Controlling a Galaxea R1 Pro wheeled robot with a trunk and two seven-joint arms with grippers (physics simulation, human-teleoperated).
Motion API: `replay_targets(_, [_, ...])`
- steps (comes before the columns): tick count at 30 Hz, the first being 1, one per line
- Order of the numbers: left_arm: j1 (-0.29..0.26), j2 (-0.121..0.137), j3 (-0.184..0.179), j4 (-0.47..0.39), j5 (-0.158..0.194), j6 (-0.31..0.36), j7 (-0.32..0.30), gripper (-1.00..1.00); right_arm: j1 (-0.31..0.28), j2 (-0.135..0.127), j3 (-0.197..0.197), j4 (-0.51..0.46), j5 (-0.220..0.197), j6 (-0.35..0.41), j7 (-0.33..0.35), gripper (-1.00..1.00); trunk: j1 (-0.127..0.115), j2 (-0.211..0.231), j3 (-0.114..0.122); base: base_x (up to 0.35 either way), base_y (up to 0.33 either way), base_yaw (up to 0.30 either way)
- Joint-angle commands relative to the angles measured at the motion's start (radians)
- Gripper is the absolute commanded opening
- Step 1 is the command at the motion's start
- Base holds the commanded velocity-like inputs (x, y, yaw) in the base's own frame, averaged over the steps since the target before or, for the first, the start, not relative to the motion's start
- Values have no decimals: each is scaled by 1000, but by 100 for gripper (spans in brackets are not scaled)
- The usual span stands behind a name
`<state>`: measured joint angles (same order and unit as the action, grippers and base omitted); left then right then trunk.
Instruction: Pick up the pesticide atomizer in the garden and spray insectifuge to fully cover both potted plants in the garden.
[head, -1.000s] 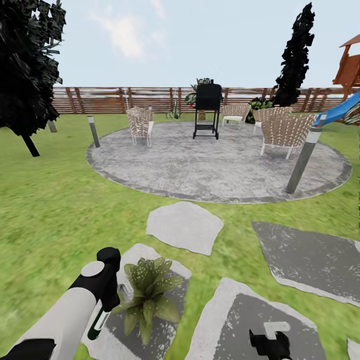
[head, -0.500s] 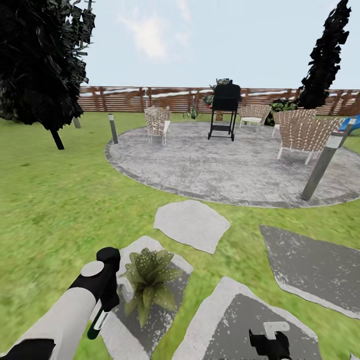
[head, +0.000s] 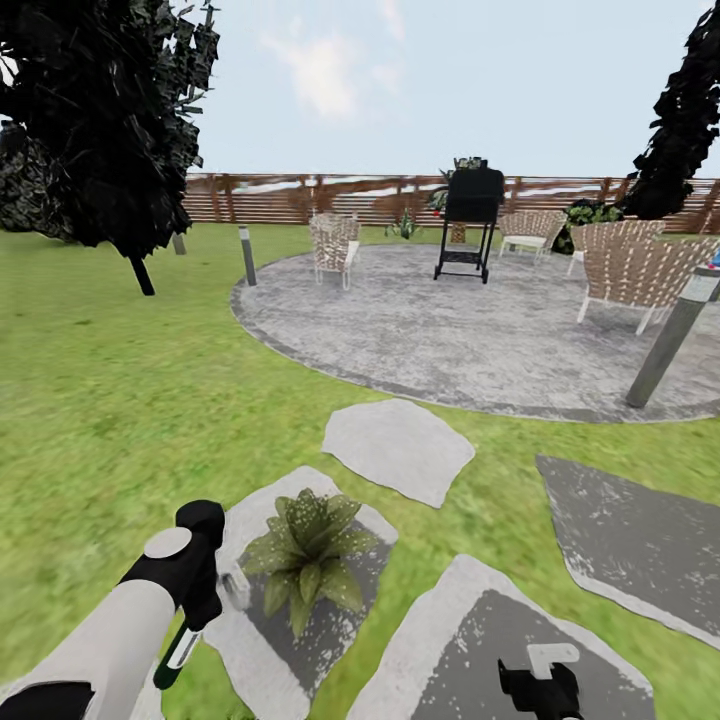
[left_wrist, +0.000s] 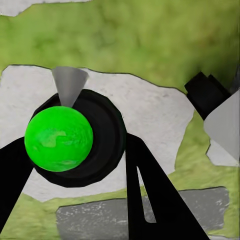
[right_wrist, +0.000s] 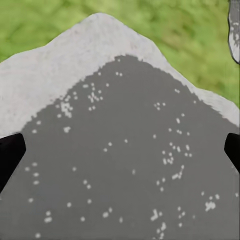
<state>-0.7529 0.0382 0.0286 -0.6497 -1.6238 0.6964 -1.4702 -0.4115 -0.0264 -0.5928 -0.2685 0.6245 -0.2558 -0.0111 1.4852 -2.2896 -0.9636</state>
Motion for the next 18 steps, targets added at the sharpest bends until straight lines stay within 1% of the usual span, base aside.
replay_targets(1, [0, -4, 3, -1, -6, 11, 3, -100, -1, 0, -7, 2, 11, -5, -1, 100, 0, 0, -1, 0, 0, 272])
replay_targets(2, [0, -6, 3, -1, -2, 11, 10, -100, -1, 0, -7, 2, 11, -5, -1, 100, 0, 0, -1, 0, 0, 273])
replay_targets(4, [1, -10, 4, 0, 25, 11, 32, -100, -1, 0, -7, 2, 11, -5, -1, 100, 0, 0, -1, 0, 0, 252])
replay_targets(5, [1, -10, 4, 0, 53, 11, 55, -100, -1, 0, -8, 2, 11, -5, -1, 100, 0, 0, -1, 0, 0, 163])
replay_targets(6, [2, -9, 4, 1, 89, 11, 85, -100, -1, 0, -8, 2, 11, -5, -1, 100, 0, 0, -1, 0, 0, 84])
replay_targets(7, [4, -8, 4, 11, 143, 11, 136, -100, -1, -1, -8, 2, 11, -5, -1, 100, 0, 0, -1, 0, 0, 34])
replay_targets(8, [5, -8, 4, 26, 168, 11, 166, -100, -1, -1, -8, 2, 11, -5, -1, 100, 0, 0, -1, 0, 0, 22])
replay_targets(9, [5, -11, 4, 75, 210, 11, 235, -100, -1, -2, -7, 3, 12, -5, -1, 100, 0, 0, -1, 0, 0, 9])
replay_targets(10, [6, -13, 4, 129, 241, 11, 305, -100, -1, -2, -7, 3, 12, -5, 0, 100, 0, 0, -1, 0, 0, 4])
replay_targets(11, [6, -15, 4, 175, 280, 11, 357, -100, -1, -3, -7, 4, 12, -5, 0, 100, 0, 0, -1, 0, 0, 1])
replay_targets(12, [6, -13, 4, 193, 308, 10, 377, -100, -1, -4, -7, 4, 12, -5, 0, 100, 0, 0, -1, 0, 0, 0])
replay_targets(15, [6, -12, 3, 207, 319, 9, 383, -100, -1, -4, -7, 3, 12, -5, 0, 100, 0, 0, -1, 0, 0, 0])
replay_targets(18, [6, -13, 2, 251, 319, 9, 387, -100, -1, -4, -7, 4, 12, -5, 0, 100, 0, 0, -1, 0, 0, 0])
